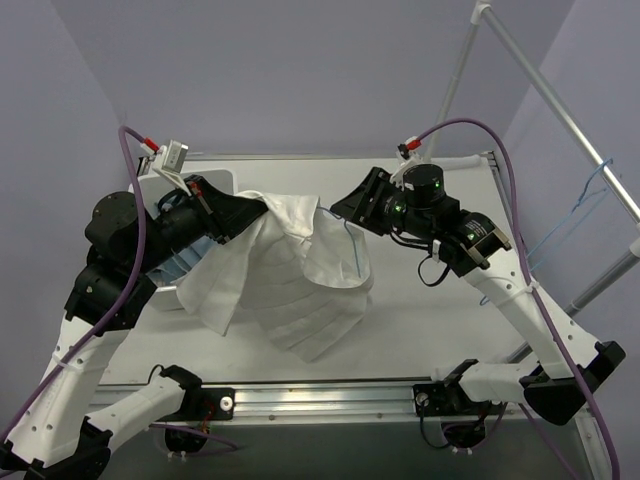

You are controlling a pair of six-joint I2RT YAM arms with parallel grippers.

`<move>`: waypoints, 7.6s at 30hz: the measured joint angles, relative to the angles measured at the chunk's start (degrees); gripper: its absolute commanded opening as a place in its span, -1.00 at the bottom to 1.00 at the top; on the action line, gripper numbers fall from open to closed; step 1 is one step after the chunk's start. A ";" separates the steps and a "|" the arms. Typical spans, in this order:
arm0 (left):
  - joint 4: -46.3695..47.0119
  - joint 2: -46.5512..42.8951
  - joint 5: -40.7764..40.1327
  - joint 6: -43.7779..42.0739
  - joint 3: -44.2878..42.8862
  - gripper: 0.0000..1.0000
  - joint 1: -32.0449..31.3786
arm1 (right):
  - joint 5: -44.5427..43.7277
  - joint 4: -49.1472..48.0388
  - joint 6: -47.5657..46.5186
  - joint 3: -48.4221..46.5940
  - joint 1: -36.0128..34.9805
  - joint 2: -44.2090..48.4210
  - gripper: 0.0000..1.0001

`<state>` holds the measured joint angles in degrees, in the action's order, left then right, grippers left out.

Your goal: Remove the skirt from the hanger

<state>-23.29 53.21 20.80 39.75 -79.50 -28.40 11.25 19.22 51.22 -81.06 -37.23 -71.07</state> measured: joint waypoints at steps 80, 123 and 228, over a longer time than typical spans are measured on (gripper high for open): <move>-49.42 29.92 -17.90 -19.45 -36.35 0.12 -24.70 | -13.44 19.67 -19.74 -15.19 -3.54 -6.84 -1.00; -48.85 30.95 -22.49 -17.86 -32.70 -0.51 -26.80 | -13.40 21.90 -20.59 -15.61 -3.74 -6.84 -1.00; -31.52 32.20 -21.55 -7.54 -37.31 -0.30 -37.75 | -22.84 30.69 -17.09 -25.90 6.75 -16.15 -1.00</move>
<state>-54.81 85.41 -0.75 32.21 -116.81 -66.15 -11.60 49.91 34.13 -106.96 -30.48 -87.22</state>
